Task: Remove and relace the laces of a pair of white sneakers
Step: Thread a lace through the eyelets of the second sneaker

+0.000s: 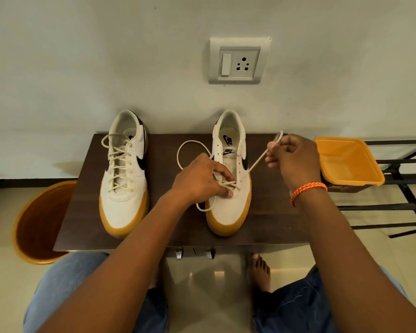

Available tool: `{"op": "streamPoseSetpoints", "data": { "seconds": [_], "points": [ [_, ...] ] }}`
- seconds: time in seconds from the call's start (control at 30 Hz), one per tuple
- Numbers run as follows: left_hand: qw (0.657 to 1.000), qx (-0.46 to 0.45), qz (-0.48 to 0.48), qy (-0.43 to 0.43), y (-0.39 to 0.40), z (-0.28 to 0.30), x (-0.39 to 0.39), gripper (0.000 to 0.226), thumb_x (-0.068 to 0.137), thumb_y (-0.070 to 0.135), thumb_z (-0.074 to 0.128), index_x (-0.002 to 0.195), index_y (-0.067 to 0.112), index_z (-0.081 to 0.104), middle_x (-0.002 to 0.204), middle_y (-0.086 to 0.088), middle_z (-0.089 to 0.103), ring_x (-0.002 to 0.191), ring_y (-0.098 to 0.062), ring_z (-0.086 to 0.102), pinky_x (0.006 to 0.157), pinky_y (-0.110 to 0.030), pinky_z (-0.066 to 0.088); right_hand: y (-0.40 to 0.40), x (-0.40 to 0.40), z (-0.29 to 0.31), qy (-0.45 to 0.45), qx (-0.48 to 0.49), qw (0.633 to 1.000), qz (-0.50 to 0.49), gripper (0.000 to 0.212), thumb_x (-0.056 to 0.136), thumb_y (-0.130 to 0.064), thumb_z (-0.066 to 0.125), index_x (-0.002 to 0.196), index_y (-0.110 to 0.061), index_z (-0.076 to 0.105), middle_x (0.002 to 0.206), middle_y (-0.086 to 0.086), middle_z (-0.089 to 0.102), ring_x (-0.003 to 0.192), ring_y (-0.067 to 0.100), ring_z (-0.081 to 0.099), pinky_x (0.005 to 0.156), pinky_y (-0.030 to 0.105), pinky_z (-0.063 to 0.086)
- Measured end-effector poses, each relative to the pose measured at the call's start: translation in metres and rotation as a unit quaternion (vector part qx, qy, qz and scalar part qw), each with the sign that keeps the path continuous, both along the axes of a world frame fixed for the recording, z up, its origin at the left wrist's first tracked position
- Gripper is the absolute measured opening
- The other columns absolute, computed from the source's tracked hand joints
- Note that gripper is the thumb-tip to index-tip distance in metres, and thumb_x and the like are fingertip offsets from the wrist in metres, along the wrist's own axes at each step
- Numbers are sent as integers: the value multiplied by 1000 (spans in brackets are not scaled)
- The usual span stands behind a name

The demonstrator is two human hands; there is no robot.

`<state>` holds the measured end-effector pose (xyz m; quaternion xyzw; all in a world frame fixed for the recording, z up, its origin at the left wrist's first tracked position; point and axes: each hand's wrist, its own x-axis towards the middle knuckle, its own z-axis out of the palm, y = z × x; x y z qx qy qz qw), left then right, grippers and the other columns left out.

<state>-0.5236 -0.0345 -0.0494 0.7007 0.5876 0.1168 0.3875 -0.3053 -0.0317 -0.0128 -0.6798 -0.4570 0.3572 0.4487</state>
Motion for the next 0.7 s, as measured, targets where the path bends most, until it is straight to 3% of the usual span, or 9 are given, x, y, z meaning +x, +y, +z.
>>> {"op": "streamPoseSetpoints", "data": {
  "seconds": [0.1,0.2,0.43,0.57,0.7],
  "points": [
    [1000,4,-1,-1,1,-1,-1,32,67,47,97,89,53,74,114,10,52,98,-13,58,74,-35,51,-3,-4,-1,-16,-127,988,86,10,97,-19,73,92,-10,73,86,12,77,71,18,72,63,31,61],
    [1000,9,-2,8,2,-1,0,33,67,48,97,88,54,73,108,11,50,92,-12,58,70,-34,50,-8,-15,-12,-92,-243,946,195,12,94,-23,76,97,-11,74,88,8,77,76,17,75,63,27,61],
    [1000,14,-8,18,2,0,-1,34,68,49,95,92,54,71,112,9,50,97,-13,55,74,-34,49,-7,-21,-16,-159,-206,940,221,10,98,-19,71,90,-13,72,84,7,75,75,15,72,65,26,58],
    [1000,9,-6,19,1,1,-1,33,68,50,96,92,53,73,110,12,48,97,-13,55,73,-33,47,-3,-12,-15,-177,-159,962,136,14,104,-14,60,92,-14,67,87,1,70,84,16,67,77,32,57],
    [1000,13,-11,10,0,1,-3,33,69,47,96,93,52,74,107,14,47,99,-13,55,74,-31,45,-3,0,-3,-228,-57,970,63,8,101,-16,65,93,-15,66,91,-3,66,76,3,57,63,14,38]
  ]
}}
